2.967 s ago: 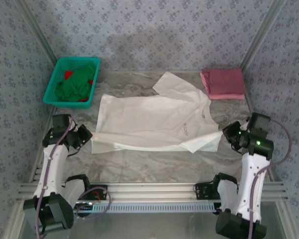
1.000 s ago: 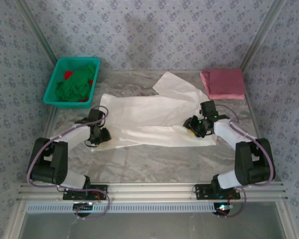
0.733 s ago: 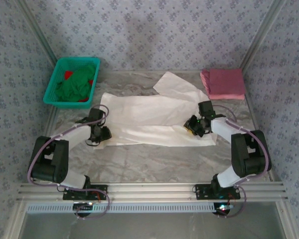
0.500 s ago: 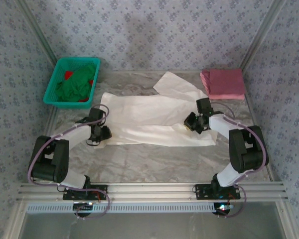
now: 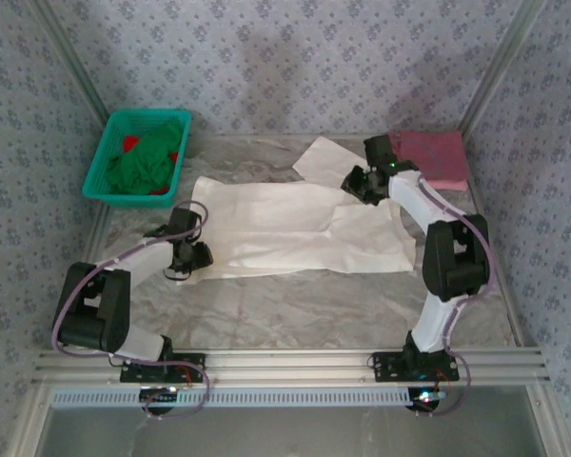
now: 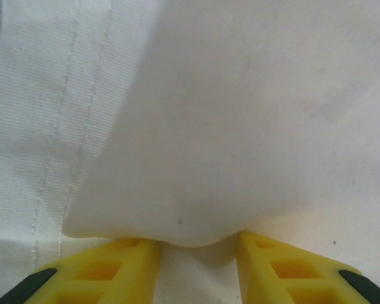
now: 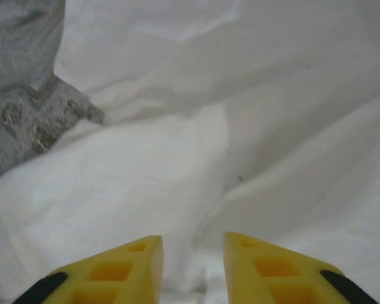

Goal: Fold and stack the t-shirts

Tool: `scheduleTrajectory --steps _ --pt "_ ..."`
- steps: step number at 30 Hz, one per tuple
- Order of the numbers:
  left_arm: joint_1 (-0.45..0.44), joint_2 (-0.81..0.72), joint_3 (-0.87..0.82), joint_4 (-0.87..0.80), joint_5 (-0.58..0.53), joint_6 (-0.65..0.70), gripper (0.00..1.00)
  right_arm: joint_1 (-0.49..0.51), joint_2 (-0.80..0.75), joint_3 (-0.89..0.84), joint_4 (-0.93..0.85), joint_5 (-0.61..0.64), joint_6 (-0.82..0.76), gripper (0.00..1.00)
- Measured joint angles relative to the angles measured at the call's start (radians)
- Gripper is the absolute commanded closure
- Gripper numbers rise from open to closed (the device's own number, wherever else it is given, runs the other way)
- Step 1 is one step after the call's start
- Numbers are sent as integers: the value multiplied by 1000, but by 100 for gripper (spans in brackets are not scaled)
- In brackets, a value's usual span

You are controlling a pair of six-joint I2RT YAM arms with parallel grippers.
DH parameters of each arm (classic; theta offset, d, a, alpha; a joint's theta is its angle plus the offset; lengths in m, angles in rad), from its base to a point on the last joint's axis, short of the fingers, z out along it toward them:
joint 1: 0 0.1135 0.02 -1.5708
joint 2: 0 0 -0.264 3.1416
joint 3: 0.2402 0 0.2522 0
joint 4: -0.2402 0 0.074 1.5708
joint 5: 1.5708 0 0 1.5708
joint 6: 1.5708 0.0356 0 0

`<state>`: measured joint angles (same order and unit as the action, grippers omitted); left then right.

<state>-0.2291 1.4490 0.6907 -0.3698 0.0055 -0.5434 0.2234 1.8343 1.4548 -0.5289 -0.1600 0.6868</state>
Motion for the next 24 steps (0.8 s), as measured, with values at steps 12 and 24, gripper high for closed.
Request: scheduleTrajectory --steps 12,24 --pt "7 -23 -5 -54 -7 -1 63 28 -303 -341 24 -49 -30 91" --pt "85 -36 -45 9 100 -60 64 -99 -443 -821 136 -8 32 96"
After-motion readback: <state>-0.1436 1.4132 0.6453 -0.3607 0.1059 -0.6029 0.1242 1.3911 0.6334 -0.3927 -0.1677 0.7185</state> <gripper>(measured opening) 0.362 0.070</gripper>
